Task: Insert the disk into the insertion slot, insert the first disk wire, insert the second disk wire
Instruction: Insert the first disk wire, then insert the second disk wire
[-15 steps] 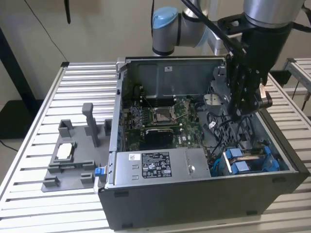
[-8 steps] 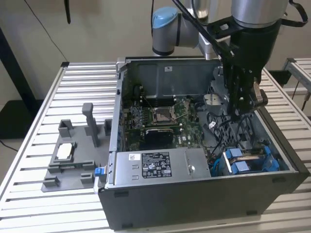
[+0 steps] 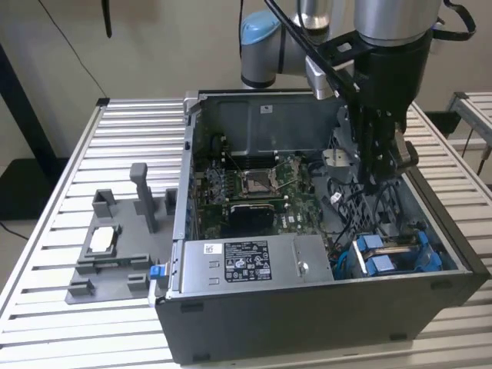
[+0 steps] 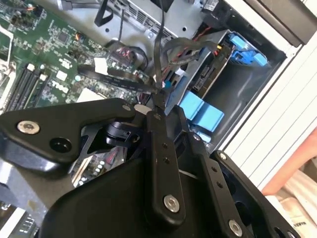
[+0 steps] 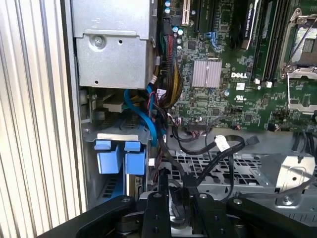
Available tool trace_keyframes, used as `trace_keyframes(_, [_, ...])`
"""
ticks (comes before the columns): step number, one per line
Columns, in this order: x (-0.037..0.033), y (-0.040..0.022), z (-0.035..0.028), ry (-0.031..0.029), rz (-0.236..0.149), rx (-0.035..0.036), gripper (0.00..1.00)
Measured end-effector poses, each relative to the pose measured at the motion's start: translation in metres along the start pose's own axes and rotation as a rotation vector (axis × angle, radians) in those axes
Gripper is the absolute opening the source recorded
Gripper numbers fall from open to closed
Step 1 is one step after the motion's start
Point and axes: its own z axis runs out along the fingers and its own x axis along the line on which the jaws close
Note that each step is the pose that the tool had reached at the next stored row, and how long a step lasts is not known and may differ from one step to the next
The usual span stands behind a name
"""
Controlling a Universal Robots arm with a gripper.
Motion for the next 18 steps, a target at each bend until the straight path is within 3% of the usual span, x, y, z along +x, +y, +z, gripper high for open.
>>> trace_keyframes(3, [-0.0011,0.0016,0.0018,0.0014,-0.003,0.0234,0.27])
trace_keyframes(5, [-0.0021,0.0029,0.0026,0.0009,-0.006,0.0314,0.27])
trace_keyframes(12, [-0.0039,0.0062,0.003,0.011,-0.015,0.0317,0.27])
trace_keyframes(18, [-0.0056,0.0077,0.0037,0.0139,-0.021,0.0338,0.24])
